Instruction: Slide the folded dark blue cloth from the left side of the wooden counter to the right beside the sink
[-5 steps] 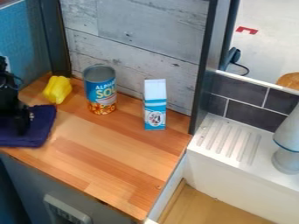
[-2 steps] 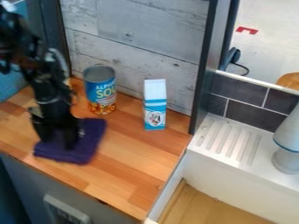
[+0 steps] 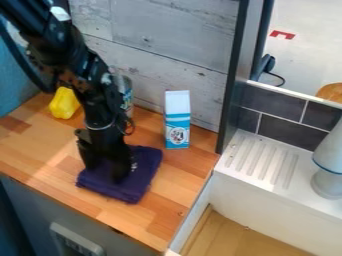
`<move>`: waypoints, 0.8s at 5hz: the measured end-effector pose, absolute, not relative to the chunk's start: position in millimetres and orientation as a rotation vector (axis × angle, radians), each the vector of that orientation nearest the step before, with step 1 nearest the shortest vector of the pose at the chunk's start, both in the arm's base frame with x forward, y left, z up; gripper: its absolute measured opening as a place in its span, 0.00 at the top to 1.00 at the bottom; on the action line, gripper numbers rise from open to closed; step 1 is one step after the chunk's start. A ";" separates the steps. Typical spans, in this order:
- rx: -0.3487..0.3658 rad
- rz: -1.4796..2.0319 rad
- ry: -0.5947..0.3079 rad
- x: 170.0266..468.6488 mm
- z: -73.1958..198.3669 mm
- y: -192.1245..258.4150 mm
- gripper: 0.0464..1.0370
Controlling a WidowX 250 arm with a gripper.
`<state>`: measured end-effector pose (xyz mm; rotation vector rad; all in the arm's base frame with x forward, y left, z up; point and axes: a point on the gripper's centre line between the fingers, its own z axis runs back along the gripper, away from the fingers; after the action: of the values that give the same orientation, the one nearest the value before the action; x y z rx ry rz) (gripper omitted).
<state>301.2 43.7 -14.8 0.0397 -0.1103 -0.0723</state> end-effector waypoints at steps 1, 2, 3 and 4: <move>0.038 -0.111 -0.109 300.1 -15.4 24.6 0.04; 0.041 -0.142 -0.104 295.5 -15.0 8.3 0.04; 0.029 -0.169 -0.093 291.6 -15.4 -7.3 0.04; 0.024 -0.175 -0.093 291.7 -15.2 -12.0 0.04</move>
<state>291.7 -12.0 -15.2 0.0239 -0.0932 -0.1752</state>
